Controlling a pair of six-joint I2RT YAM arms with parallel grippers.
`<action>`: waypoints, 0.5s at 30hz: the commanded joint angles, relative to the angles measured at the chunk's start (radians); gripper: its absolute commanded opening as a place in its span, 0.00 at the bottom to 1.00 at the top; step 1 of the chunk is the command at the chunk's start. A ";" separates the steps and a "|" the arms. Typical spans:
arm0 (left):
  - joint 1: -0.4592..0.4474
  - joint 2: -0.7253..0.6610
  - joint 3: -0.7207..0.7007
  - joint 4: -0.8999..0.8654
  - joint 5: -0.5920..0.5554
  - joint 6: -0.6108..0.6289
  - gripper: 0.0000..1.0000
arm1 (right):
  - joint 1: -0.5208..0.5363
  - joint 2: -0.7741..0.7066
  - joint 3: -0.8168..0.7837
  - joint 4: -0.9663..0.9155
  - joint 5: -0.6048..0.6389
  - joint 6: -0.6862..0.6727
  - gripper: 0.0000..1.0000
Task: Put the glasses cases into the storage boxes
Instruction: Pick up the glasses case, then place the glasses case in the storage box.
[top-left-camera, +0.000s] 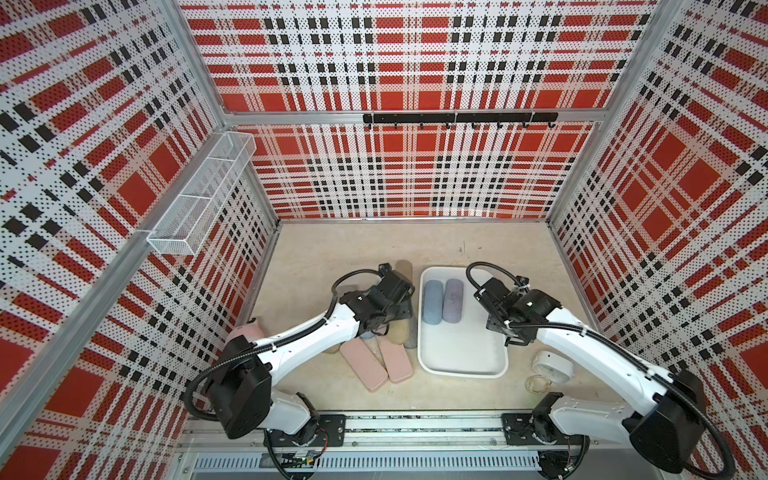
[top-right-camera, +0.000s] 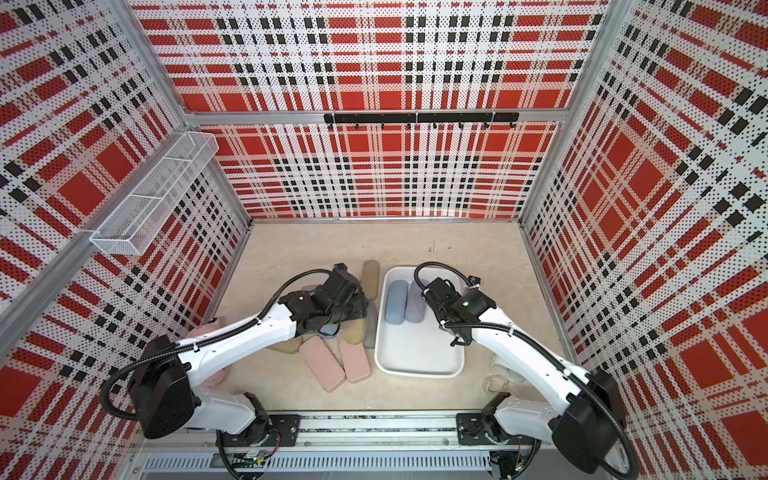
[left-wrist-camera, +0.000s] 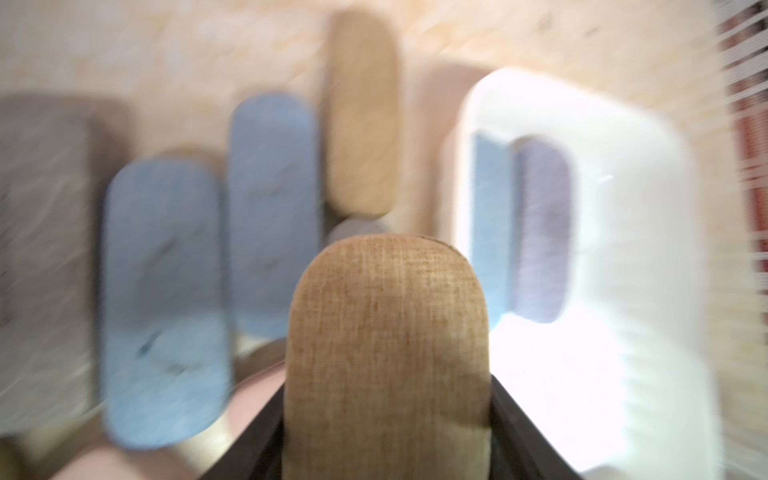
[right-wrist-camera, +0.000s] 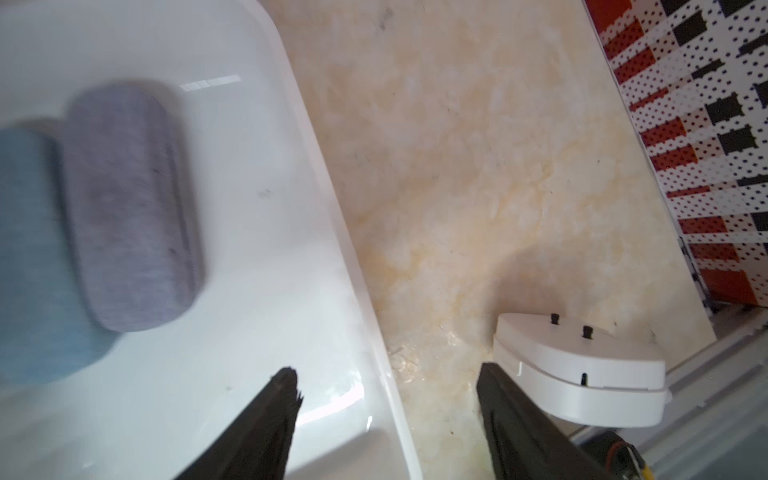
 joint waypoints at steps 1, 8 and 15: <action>-0.049 0.096 0.128 0.021 0.029 0.021 0.50 | 0.004 -0.022 0.079 -0.064 0.060 0.028 0.73; -0.167 0.418 0.471 0.028 0.077 0.049 0.49 | -0.008 -0.037 0.202 -0.088 0.085 0.065 0.75; -0.196 0.667 0.710 0.028 0.151 0.044 0.47 | -0.008 -0.059 0.185 -0.058 0.025 0.059 0.74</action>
